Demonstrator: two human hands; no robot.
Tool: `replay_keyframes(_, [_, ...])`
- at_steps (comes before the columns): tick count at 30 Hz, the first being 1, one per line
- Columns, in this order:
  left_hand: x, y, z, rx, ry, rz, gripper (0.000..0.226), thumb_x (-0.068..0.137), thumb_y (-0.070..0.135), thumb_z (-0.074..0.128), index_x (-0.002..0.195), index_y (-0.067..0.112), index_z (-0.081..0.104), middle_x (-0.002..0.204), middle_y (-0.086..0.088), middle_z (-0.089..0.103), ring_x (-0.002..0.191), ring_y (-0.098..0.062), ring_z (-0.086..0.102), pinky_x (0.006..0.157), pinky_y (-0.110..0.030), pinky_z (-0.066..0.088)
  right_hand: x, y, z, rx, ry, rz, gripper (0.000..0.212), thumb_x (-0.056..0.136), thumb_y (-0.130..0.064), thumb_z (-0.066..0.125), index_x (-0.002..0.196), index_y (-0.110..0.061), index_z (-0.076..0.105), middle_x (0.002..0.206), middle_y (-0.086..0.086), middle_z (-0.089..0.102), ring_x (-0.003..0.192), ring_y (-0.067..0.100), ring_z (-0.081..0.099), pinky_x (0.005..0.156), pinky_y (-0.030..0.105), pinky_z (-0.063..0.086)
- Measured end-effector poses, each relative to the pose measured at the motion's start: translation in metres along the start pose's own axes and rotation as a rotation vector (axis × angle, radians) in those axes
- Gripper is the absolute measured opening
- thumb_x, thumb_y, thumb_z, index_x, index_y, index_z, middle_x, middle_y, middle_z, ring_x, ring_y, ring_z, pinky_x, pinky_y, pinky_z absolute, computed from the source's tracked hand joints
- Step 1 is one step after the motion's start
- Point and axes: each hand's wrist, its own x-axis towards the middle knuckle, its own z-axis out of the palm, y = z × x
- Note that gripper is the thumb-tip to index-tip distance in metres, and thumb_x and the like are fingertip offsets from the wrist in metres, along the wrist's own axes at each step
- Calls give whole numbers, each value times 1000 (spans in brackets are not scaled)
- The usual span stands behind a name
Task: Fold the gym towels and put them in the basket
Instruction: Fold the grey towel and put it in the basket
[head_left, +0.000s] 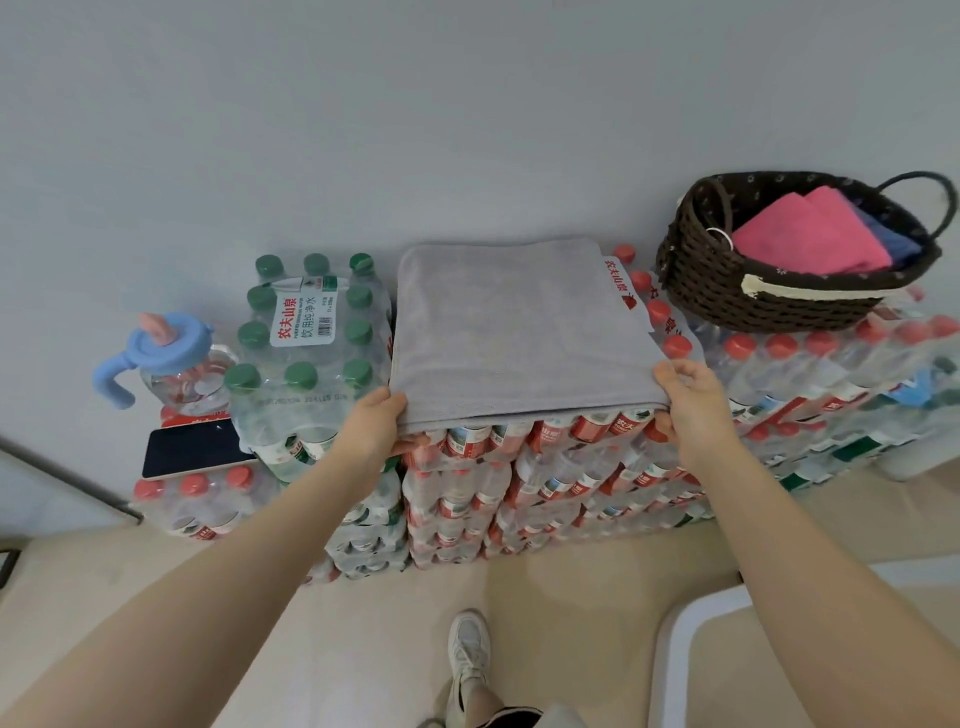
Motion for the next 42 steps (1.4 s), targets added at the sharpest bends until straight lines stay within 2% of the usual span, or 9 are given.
replay_keyframes(4, [-13, -1, -11, 18, -8, 161, 29, 99, 8, 31, 116, 27, 46, 84, 2, 55, 60, -11, 49, 54, -22, 48, -18, -4, -16, 221, -162, 1, 16, 95, -9, 46, 88, -22, 52, 84, 0, 50, 43, 1, 45, 34, 13, 35])
replay_keyframes(8, [-26, 3, -24, -129, -197, 188, 33, 89, -1, 32, 92, 12, 62, 97, -10, 56, 68, -12, 55, 53, -18, 49, -33, -2, -31, 453, -302, 75, 29, 94, -2, 30, 76, -13, 51, 74, 5, 57, 46, 8, 56, 42, 17, 46])
replay_keyframes(13, [-22, 12, -37, 48, -391, 250, 54, 64, -12, 45, 112, 10, 57, 102, -7, 63, 87, -14, 63, 71, -19, 50, -32, -5, -39, 364, -390, 43, 36, 79, 13, 32, 94, -11, 56, 81, -1, 74, 79, 11, 71, 64, 20, 57])
replay_keyframes(19, [-5, 50, -26, 517, -241, 382, 13, 90, 14, 55, 90, 21, 66, 77, -4, 70, 70, -7, 65, 72, -20, 50, 4, -30, -21, -59, -204, -180, 14, 91, -7, 54, 83, -18, 61, 63, -3, 65, 60, 6, 61, 63, 18, 48])
replay_keyframes(23, [30, 76, -13, 548, -12, 353, 29, 92, 35, 50, 85, 13, 67, 94, -6, 61, 86, -20, 54, 74, -31, 43, 43, -53, -7, -201, -144, -293, 17, 88, -19, 61, 78, -4, 64, 69, 5, 50, 62, 16, 44, 59, 25, 36])
replay_keyframes(27, [62, 95, 7, 444, -21, 322, 24, 94, 35, 46, 96, 19, 65, 96, 3, 63, 91, -17, 57, 80, -28, 46, 86, -77, 14, -334, -283, -270, 28, 91, -18, 56, 90, 10, 59, 75, 11, 50, 59, 14, 44, 46, 15, 37])
replay_keyframes(33, [112, 113, 27, 107, 48, 118, 23, 93, 32, 50, 78, 22, 63, 81, -3, 64, 78, -23, 59, 76, -32, 49, 143, -84, 46, -154, -308, -98, 14, 88, -15, 57, 78, -5, 60, 78, 11, 57, 74, 22, 53, 63, 28, 39])
replay_keyframes(36, [132, 108, 29, 231, 125, 82, 29, 91, 36, 48, 81, 12, 62, 84, -10, 63, 80, -26, 58, 83, -41, 49, 159, -76, 53, -232, -334, -43, 18, 89, -15, 56, 84, 0, 66, 81, 13, 65, 76, 24, 59, 68, 31, 44])
replay_keyframes(42, [149, 109, 38, 563, 267, 289, 29, 96, 26, 38, 74, 8, 45, 67, -2, 47, 62, -14, 41, 55, -28, 32, 181, -66, 58, -284, -237, -65, 25, 90, -17, 54, 80, 2, 66, 80, 22, 63, 76, 22, 56, 72, 32, 41])
